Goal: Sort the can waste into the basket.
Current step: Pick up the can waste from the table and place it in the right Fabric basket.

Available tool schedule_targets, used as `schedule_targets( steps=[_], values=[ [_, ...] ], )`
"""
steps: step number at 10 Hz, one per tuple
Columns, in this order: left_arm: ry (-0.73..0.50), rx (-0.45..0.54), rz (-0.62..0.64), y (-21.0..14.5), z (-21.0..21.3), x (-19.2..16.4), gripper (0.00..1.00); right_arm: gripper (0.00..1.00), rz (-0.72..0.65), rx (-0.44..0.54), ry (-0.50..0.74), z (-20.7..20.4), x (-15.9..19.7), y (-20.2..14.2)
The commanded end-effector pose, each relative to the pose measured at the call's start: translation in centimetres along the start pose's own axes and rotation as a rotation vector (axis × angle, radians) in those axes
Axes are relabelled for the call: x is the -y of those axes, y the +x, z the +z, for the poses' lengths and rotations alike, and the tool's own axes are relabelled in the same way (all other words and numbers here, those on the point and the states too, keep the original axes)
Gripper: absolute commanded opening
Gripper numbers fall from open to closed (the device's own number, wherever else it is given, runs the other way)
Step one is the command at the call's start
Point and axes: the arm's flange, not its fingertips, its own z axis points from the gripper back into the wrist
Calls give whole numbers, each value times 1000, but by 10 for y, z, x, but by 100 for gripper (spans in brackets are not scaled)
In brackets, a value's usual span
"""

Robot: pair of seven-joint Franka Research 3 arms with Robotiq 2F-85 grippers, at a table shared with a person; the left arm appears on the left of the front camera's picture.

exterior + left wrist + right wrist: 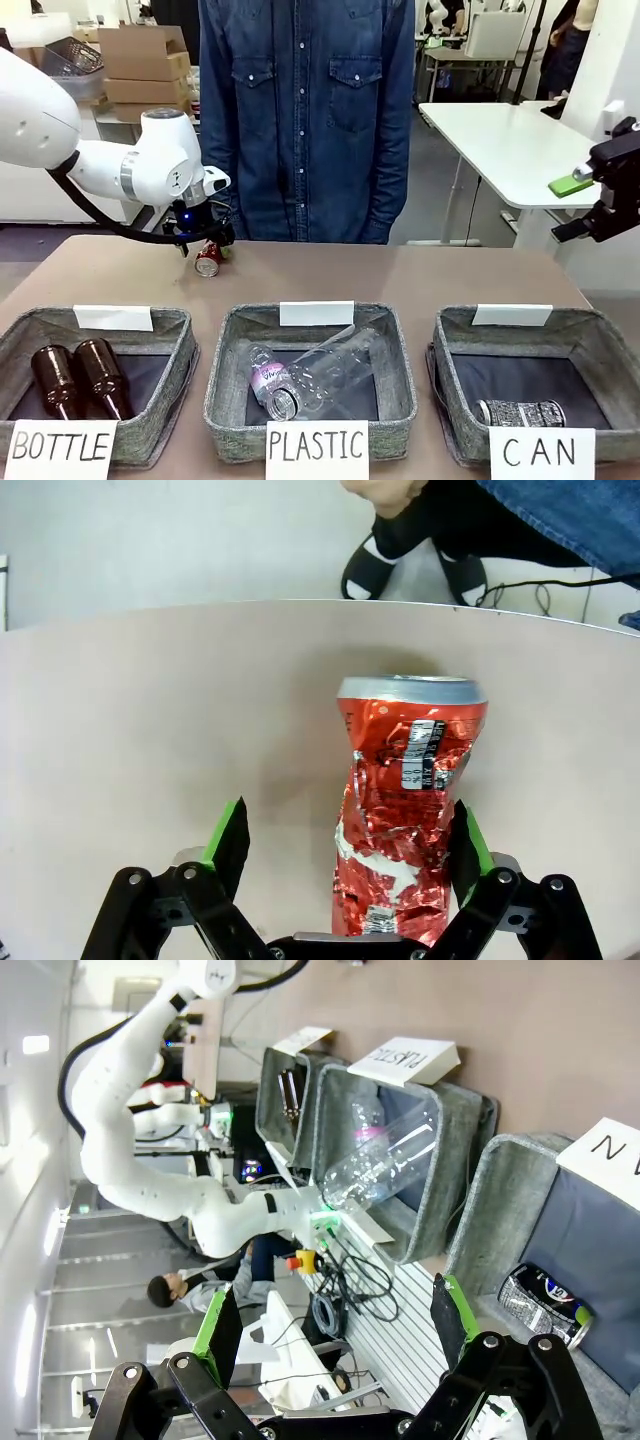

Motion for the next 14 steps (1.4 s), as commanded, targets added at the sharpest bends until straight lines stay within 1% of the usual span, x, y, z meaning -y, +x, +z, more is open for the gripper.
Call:
schedule_targets(
  steps=[1,2,3,4,5,6,7,10,11,12,13,14],
  values=[
    [4,11,13,-2,3,2,100,100,25,-2,1,2,0,0],
    [-6,27,14,-2,3,3,100,100,25,-2,1,2,0,0],
    [-10,58,5,-4,6,6,40,100,25,-2,1,2,0,0],
    [-23,59,7,-5,9,8,40,100,25,-2,1,2,0,0],
    [-23,68,1,-5,11,9,0,100,25,-2,1,2,0,0],
    [-21,74,-1,-6,14,10,37,100,25,-2,1,2,0,0],
    [-22,79,6,-7,17,11,0,100,25,-2,1,2,0,0],
    [-18,74,14,-9,18,11,0,100,25,-2,1,2,0,0],
    [-8,64,37,-10,20,9,0,100,25,-2,1,2,0,0],
    [-21,46,31,-14,25,7,0,100,25,-2,1,2,0,0],
    [-28,33,30,-19,37,2,0,100,25,-2,1,2,0,0],
    [-86,1,-7,-32,68,-9,0,100,25,-2,1,2,0,0]
  ],
)
